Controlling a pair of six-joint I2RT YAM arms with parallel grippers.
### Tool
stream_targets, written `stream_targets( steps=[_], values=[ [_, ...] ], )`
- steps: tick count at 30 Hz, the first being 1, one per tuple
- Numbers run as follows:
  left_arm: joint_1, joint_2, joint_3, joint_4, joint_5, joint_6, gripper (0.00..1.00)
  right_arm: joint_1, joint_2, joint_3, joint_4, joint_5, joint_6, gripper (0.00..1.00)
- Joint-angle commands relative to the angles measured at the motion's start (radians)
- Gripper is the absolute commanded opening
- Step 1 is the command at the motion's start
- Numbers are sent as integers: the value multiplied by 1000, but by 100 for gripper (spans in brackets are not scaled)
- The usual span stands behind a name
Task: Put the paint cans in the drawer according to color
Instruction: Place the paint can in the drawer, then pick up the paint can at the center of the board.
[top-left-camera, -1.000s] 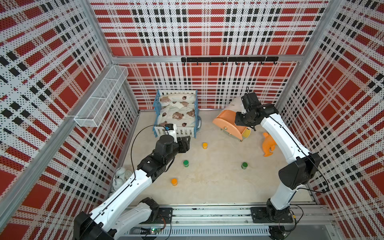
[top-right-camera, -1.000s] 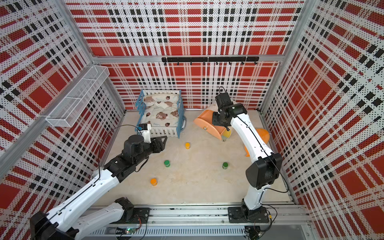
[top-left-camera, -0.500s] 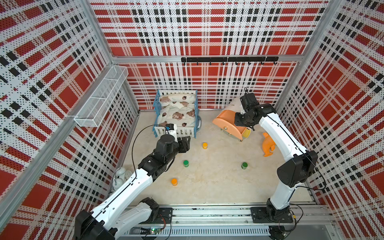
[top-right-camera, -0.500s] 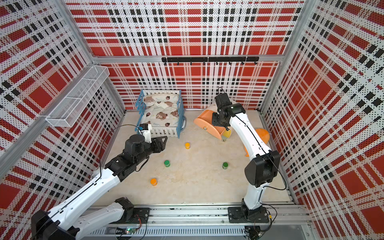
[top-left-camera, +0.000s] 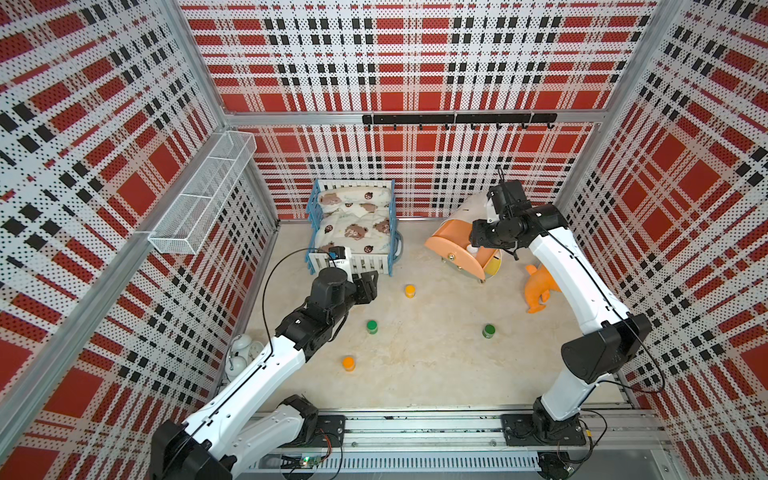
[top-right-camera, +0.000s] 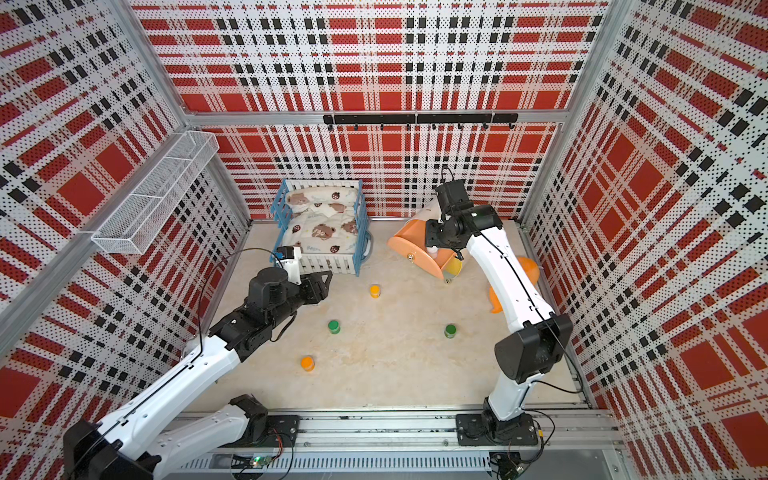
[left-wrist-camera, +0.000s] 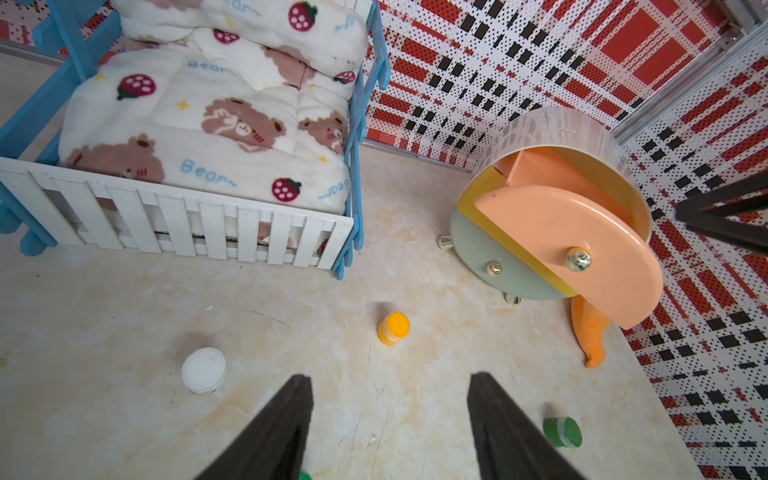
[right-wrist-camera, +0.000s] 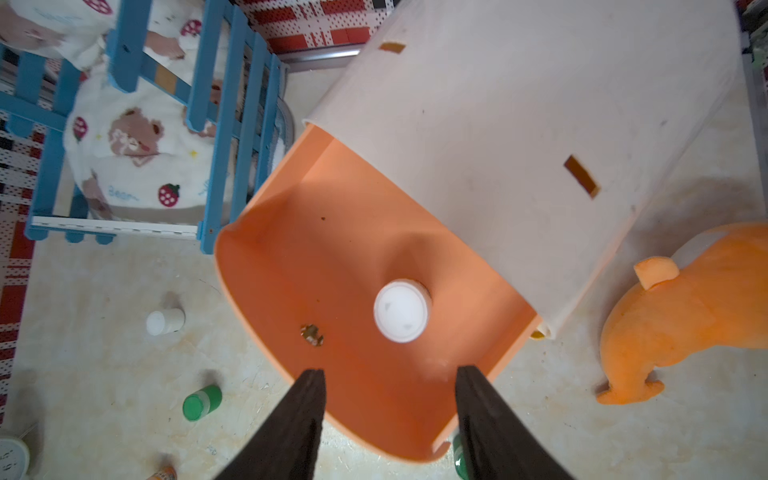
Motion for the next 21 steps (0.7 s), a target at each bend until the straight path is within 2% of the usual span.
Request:
stream_targets(
  steps=[1,14,18,19,21],
  values=[
    [29,13,37,-18,10,15,65,-11,-107,17,-15,-49,-35,57],
    [220,133,9,-15,56,-16,65,-10,-359,-240,55,-226,-48,57],
    [238,197,5,-9,36,-21,64,-10,-428,-333,81,-234,-55,57],
    [275,213,6,-7,35,-26,63,-10,-442,-355,86,-235,-56,57],
    [284,245,6,3,29,-35,63,-10,-471,-402,97,-238,-59,57]
  ],
)
